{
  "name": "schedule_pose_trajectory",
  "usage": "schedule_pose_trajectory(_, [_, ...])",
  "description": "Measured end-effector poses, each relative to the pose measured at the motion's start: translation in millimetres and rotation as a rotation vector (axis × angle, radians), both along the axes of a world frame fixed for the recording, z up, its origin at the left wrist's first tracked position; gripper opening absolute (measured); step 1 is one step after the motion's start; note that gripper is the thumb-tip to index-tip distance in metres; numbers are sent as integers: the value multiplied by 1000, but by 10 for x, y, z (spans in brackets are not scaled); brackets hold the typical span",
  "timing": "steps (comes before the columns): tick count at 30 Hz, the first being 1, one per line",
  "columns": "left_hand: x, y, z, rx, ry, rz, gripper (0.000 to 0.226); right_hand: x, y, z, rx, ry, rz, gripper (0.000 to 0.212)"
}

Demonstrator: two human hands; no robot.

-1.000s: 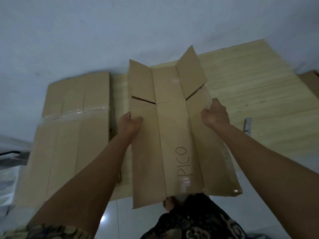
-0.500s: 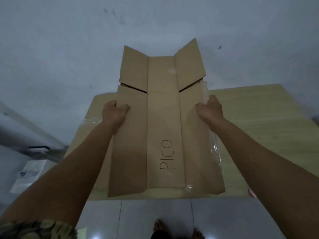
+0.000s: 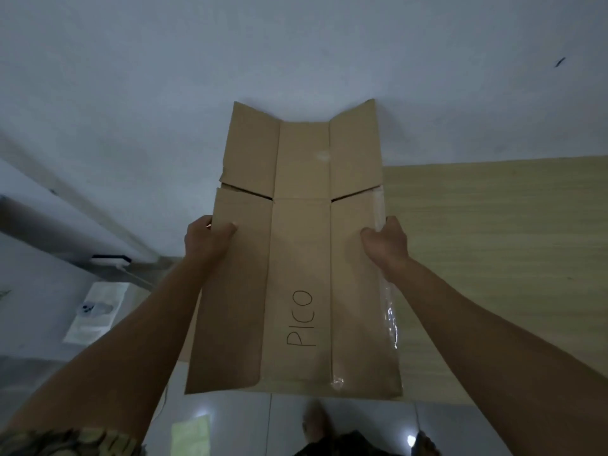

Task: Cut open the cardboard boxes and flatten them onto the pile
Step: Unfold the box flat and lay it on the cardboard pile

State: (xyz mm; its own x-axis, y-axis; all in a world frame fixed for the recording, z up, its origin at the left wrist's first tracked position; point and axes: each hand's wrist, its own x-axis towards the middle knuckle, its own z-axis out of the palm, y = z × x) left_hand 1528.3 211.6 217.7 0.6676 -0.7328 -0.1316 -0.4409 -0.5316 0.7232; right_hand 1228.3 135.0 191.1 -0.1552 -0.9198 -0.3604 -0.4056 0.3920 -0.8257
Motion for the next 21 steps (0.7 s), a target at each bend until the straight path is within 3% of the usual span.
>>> schedule_pose_trajectory(8, [692, 63, -609, 143, 68, -25, 25, 609, 78, -310, 80, 124, -16, 35])
schedule_pose_trajectory(12, [743, -1, -805, 202, 33, -35, 48, 684, 82, -399, 93, 342, -13, 47])
schedule_pose_trajectory(15, [720, -24, -894, 264, -12, -97, 60, 705, 98, -524, 22, 420, 82, 67])
schedule_pose_trajectory(19, [753, -53, -1057, 333, -9, -69, 80, 771, 144, -686, 104, 417, 212, 104])
schedule_pose_trajectory(21, [777, -56, -1163, 361, -27, -69, 83, 794, 154, -784, 119, 426, 241, 106])
